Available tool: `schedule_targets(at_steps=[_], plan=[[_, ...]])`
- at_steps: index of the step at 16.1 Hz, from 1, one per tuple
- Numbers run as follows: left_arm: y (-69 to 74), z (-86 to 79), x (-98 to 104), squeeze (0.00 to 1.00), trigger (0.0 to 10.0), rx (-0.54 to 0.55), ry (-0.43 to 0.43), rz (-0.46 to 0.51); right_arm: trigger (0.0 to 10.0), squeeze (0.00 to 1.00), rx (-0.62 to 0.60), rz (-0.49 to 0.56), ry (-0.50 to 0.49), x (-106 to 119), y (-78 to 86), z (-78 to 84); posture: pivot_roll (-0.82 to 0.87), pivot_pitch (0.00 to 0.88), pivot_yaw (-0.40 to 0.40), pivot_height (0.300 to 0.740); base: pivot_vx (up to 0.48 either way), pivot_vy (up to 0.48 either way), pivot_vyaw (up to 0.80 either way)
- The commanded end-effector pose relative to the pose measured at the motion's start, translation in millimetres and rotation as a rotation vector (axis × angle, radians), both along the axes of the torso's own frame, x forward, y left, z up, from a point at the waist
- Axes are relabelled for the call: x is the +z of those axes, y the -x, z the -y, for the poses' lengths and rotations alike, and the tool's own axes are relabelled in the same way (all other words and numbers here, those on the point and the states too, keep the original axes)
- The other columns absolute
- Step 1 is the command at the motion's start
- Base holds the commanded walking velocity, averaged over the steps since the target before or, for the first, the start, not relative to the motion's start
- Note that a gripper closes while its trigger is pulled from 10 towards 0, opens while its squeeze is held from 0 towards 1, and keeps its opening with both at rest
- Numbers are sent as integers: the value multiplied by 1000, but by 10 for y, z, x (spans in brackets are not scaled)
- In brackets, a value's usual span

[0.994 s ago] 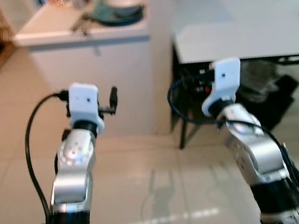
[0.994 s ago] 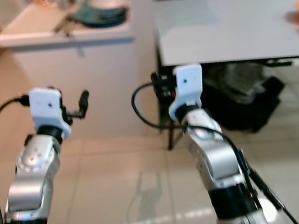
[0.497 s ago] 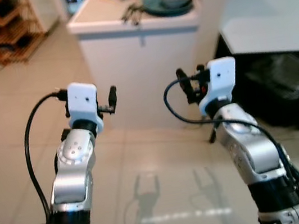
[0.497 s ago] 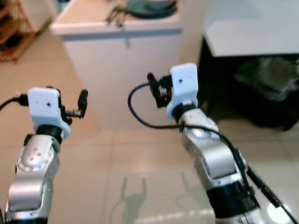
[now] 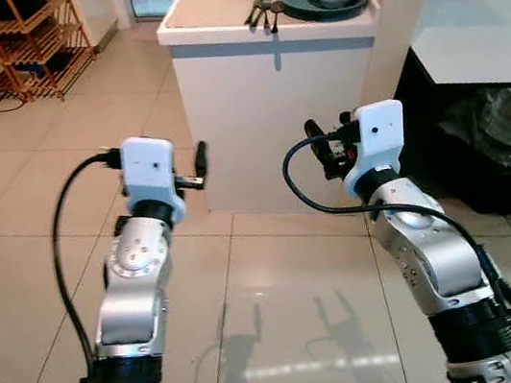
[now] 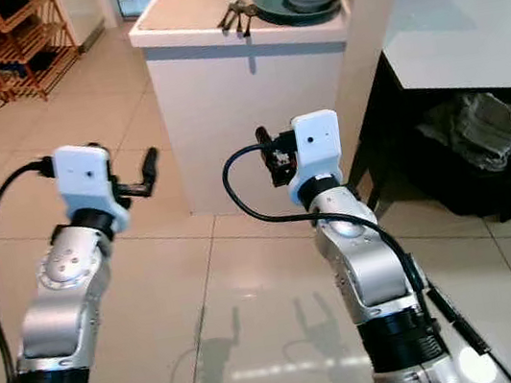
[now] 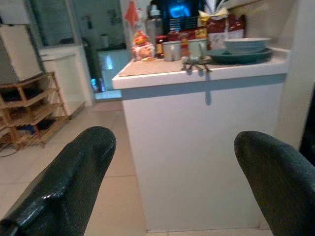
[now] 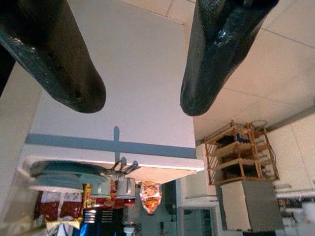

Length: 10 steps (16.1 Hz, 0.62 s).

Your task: Setting the table

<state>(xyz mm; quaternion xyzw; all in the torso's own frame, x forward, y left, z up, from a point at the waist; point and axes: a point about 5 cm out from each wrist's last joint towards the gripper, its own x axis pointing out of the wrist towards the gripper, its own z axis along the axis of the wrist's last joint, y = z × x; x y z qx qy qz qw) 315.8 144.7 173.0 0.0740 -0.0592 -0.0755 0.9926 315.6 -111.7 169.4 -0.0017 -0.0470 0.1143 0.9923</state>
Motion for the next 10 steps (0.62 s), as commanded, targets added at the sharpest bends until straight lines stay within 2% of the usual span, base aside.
schedule_targets(at_steps=[1, 10], plan=[[2, 36, 89, 0, 10000, -18, 1, 35, 10000, 0, 8, 7, 36, 19, -11, -7, -2, 0, -29, 740, 375, 0, 0], [3, 56, 85, 0, 10000, -36, 9, 35, 10000, 0, 29, 15, 62, 35, -23, -34, -1, 0, -36, 740, 390, 0, 800]])
